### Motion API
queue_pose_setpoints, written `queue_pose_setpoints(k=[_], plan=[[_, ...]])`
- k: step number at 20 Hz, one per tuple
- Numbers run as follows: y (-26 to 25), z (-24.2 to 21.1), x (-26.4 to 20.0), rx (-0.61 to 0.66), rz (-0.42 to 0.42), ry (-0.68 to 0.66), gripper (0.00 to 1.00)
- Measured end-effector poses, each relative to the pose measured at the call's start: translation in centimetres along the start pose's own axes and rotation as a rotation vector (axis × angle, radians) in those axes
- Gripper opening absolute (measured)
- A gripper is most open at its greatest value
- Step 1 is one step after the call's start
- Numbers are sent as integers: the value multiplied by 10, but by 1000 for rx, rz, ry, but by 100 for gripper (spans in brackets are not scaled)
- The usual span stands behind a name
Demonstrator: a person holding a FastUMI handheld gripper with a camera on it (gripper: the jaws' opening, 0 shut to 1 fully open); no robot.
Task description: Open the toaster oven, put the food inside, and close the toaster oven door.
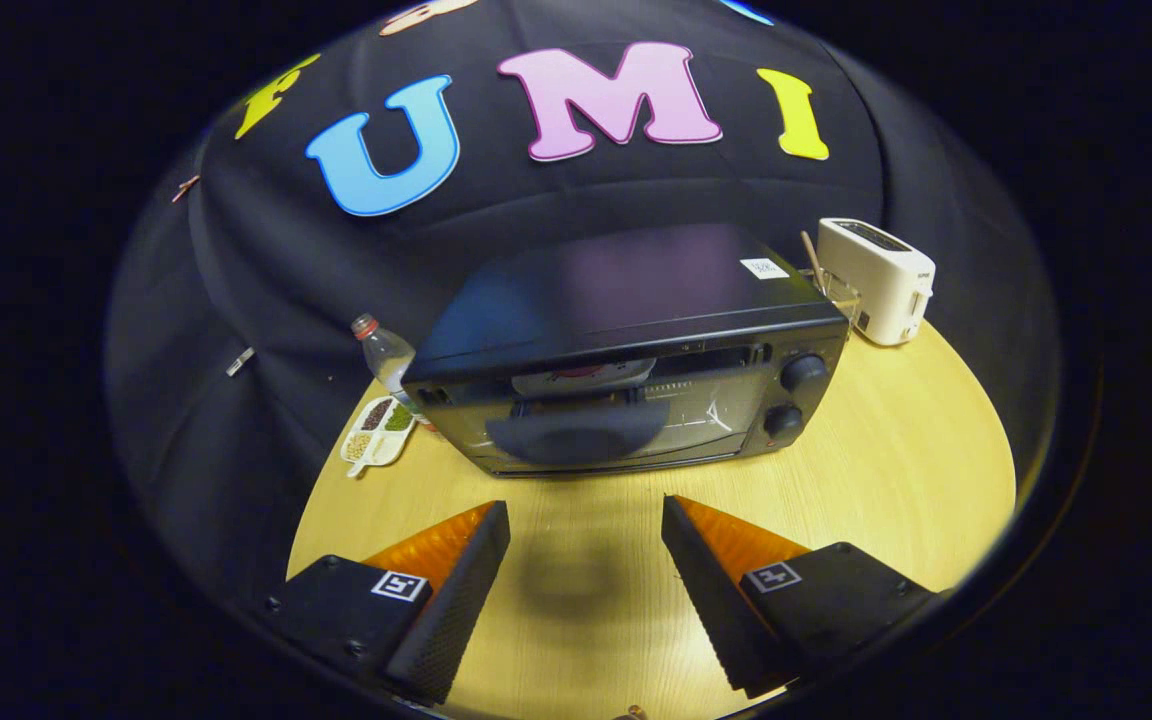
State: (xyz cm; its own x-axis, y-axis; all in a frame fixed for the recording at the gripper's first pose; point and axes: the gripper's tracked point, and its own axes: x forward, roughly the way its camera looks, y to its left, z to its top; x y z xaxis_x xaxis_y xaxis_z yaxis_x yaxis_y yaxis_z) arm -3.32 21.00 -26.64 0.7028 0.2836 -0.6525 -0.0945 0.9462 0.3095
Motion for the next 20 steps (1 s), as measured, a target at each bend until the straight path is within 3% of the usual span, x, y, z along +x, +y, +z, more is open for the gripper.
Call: queue_pose_setpoints(k=[3,6,14,20], plan=[[9,27,-31,-45,88,-137,99],[-8,76,-81,-81,107,-341,99],[-118,181,-245,-229,-82,-709,99],[-164,213,-300,-177,-161,-871,98]])
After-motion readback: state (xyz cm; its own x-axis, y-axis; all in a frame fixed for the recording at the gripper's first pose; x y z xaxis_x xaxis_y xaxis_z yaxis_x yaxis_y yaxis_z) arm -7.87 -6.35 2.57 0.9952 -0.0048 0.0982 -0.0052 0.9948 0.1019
